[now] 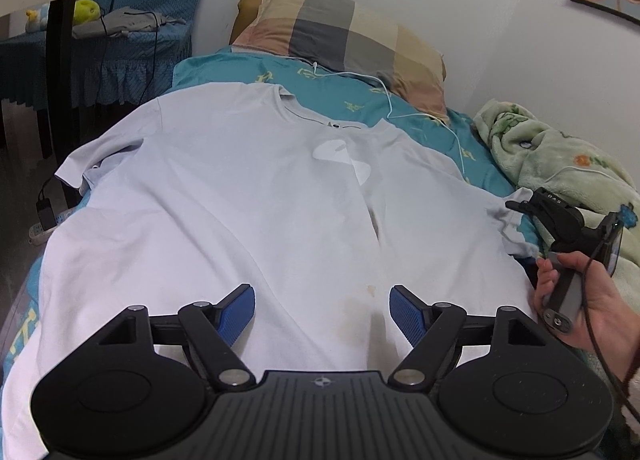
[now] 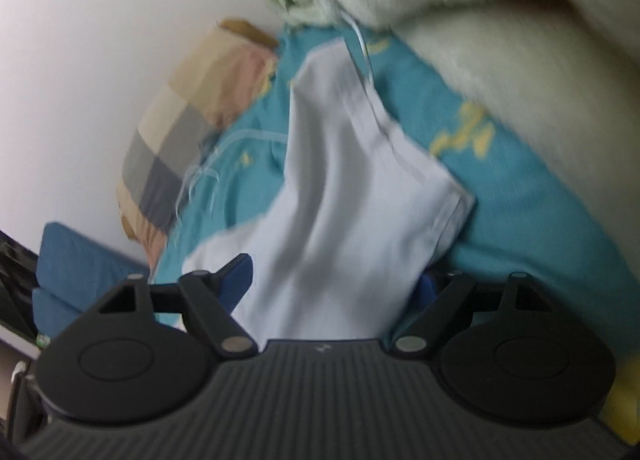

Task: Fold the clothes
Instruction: 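Grasp the sleeve with the right gripper and fold it across the shirt body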

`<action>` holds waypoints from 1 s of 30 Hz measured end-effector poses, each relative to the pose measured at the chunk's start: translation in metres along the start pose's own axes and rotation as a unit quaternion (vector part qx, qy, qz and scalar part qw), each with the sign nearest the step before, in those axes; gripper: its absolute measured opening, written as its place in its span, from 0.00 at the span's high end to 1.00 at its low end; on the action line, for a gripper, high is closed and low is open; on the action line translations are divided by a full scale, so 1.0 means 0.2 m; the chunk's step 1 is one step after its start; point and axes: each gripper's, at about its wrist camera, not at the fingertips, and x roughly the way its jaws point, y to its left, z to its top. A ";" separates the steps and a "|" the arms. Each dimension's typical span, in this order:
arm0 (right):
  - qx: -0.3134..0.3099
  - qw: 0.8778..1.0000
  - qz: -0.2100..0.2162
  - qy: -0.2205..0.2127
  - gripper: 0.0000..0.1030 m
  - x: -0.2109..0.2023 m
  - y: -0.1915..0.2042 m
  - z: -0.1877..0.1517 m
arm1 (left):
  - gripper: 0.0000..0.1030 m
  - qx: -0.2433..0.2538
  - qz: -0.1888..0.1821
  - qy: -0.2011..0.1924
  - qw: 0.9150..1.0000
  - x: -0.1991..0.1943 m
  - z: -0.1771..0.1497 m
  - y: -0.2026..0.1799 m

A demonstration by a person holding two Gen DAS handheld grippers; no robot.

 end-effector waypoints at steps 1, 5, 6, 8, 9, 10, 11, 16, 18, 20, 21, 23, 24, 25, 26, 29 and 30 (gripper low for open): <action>-0.009 1.000 0.005 -0.010 0.19 0.02 0.01 0.02 | 0.26 -0.003 -0.003 0.001 1.000 0.01 0.00 0.01; -0.029 0.998 0.012 -0.051 0.19 0.11 0.03 0.07 | 0.26 -0.002 -0.014 0.001 1.000 0.02 0.00 0.02; -0.042 0.998 0.002 -0.050 0.20 0.13 0.03 0.07 | 0.26 0.000 -0.016 0.000 1.000 0.03 0.00 0.02; -0.067 0.996 -0.019 -0.049 0.28 0.19 0.05 0.06 | 0.26 0.002 -0.016 -0.002 1.000 0.05 0.01 0.02; -0.079 0.995 -0.026 -0.047 0.40 0.20 0.06 0.05 | 0.26 0.003 -0.015 -0.002 1.000 0.06 0.01 0.02; -0.086 0.995 -0.031 -0.043 0.47 0.21 0.06 0.06 | 0.26 0.003 -0.014 -0.001 1.000 0.07 0.01 0.02; -0.090 0.994 -0.037 -0.038 0.75 0.21 0.07 0.06 | 0.26 0.002 -0.014 0.000 1.000 0.08 0.01 0.02; -0.162 0.984 -0.061 -0.051 0.90 0.16 0.26 0.07 | 0.26 -0.020 -0.016 -0.014 1.000 0.05 0.05 0.06; -0.189 0.978 -0.058 -0.065 0.90 0.12 0.41 0.06 | 0.26 -0.030 -0.017 -0.029 0.999 0.00 0.08 0.07; -0.228 0.969 -0.052 -0.080 0.90 0.08 0.59 0.03 | 0.26 -0.036 -0.015 -0.043 0.998 -0.05 0.10 0.09; -0.256 0.961 -0.049 -0.089 0.90 0.06 0.69 0.00 | 0.26 -0.037 -0.013 -0.050 0.998 -0.07 0.11 0.09; -0.312 0.943 -0.042 -0.105 0.90 0.01 0.86 -0.10 | 0.26 -0.039 -0.009 -0.065 0.997 -0.12 0.13 0.10; -0.334 0.936 -0.037 -0.107 0.90 0.00 0.94 -0.16 | 0.26 -0.040 -0.007 -0.071 0.997 -0.15 0.14 0.11; -0.350 0.931 -0.031 -0.101 0.90 0.01 1.00 -0.23 | 0.26 -0.042 -0.004 -0.077 0.996 -0.16 0.15 0.12; -0.365 0.926 -0.024 -0.093 0.90 0.02 1.06 -0.30 | 0.26 -0.047 -0.004 -0.080 0.996 -0.18 0.15 0.13; -0.418 0.907 -0.013 -0.057 0.89 0.10 1.18 -0.55 | 0.26 -0.059 -0.003 -0.090 0.994 -0.22 0.16 0.17; -0.436 0.899 -0.012 -0.043 0.89 0.14 1.20 -0.65 | 0.26 -0.060 0.000 -0.094 0.994 -0.23 0.17 0.18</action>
